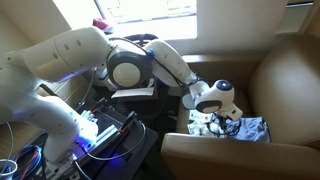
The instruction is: Move the white top to the left side of the sofa
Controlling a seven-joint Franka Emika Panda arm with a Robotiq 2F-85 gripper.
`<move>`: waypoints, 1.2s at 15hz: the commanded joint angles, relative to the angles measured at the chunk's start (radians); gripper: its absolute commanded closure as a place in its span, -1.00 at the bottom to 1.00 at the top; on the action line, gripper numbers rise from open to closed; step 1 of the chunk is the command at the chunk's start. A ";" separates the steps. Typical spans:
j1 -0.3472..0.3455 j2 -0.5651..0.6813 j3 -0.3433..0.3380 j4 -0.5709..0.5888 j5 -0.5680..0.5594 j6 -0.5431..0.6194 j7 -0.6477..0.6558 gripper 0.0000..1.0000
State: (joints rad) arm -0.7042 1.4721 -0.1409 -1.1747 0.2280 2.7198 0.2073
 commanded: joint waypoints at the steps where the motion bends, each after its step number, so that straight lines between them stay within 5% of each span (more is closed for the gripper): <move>1: -0.033 0.000 0.078 0.023 0.090 -0.023 0.043 1.00; 5: -0.056 0.000 0.127 0.035 0.196 -0.037 0.113 1.00; 6: -0.055 0.000 0.124 0.037 0.216 -0.035 0.139 0.48; 7: -0.025 0.000 0.097 0.024 0.187 -0.015 0.112 0.95; 8: -0.029 0.000 0.100 0.026 0.199 -0.015 0.127 0.34; 14: 0.024 -0.238 -0.081 -0.091 0.066 -0.267 0.127 -0.51; 18: 0.004 -0.325 -0.062 -0.060 0.062 -0.551 0.123 -0.98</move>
State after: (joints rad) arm -0.6986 1.2302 -0.2222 -1.1798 0.2859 2.3266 0.3394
